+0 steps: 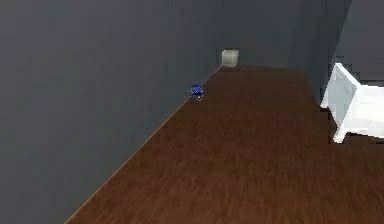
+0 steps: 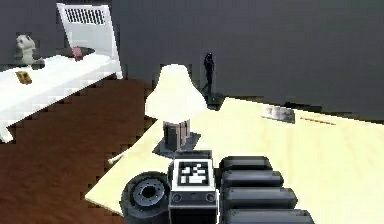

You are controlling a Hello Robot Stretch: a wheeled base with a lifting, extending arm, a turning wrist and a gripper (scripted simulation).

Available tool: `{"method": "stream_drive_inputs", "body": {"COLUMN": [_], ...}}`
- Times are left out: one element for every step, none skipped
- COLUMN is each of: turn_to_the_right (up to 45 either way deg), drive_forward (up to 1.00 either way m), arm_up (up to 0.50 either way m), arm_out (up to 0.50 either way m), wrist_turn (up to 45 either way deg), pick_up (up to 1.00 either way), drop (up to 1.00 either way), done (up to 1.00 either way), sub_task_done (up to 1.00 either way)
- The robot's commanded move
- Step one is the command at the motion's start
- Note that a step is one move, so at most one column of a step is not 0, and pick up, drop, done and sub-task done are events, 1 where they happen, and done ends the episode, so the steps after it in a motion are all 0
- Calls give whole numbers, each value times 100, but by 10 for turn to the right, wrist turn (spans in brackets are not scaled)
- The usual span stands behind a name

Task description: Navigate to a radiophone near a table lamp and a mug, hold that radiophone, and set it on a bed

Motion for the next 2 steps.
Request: {"method": "stream_drive_inputs", "body": {"turn_to_the_right": [30,0], "drive_forward": [0,75], "arm_up": [0,0], "arm_out": [0,0], "wrist_turn": [0,0], "pick_up": [0,0], "drop": [0,0], "done": [0,0], "sub_task_done": [0,0]}}
